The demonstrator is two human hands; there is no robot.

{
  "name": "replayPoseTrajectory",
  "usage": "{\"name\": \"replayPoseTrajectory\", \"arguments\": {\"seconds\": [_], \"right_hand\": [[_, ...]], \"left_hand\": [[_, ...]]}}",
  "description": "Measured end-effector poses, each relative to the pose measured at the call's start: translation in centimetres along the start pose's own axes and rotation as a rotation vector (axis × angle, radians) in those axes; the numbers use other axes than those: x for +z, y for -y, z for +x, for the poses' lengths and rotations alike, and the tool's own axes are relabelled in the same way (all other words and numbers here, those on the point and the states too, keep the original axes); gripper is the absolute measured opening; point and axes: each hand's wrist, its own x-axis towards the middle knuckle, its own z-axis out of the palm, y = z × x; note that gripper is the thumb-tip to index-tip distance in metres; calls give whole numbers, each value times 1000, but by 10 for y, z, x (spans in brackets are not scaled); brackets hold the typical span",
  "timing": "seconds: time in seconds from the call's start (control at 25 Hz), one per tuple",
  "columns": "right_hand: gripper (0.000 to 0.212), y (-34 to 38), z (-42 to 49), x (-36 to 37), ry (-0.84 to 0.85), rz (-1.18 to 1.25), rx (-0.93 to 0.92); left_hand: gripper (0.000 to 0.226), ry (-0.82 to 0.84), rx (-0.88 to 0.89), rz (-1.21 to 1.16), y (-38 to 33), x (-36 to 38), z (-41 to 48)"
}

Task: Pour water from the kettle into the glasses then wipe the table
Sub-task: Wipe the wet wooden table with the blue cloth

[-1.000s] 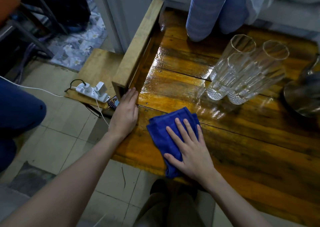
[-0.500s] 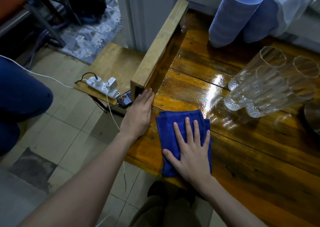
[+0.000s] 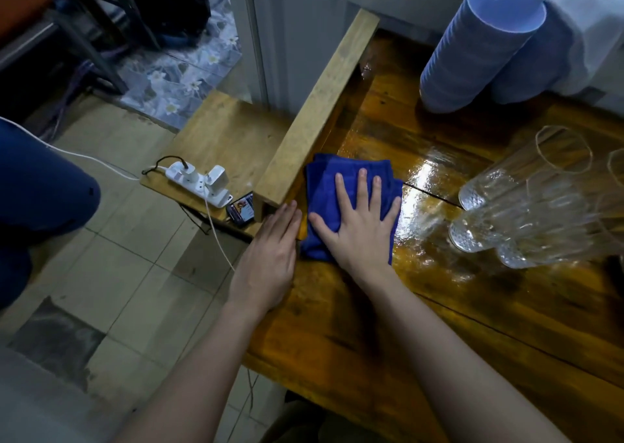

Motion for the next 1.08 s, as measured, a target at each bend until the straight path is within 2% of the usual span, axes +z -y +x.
{"name": "replayPoseTrajectory", "arguments": {"seconds": [0.24,0.44,0.68,0.92,1.08], "right_hand": [[83,-34,100,-16,53,-5,92],[84,-32,104,-13,32,-36,81],[87,-24,36,-9,-50,-3,43],[86,-28,-60,-14,24,19,-13],[85,-41,-119,-17,34,26,3]], "left_hand": [[52,10,-15,-18,-1,2,1],[51,-12,-15,-13,1,1,3],[51,10,9,-25,-1,-3,4],[51,-37,52,-34,-1,-1,5],[49,-42,86,85,-5,-2,1]]}}
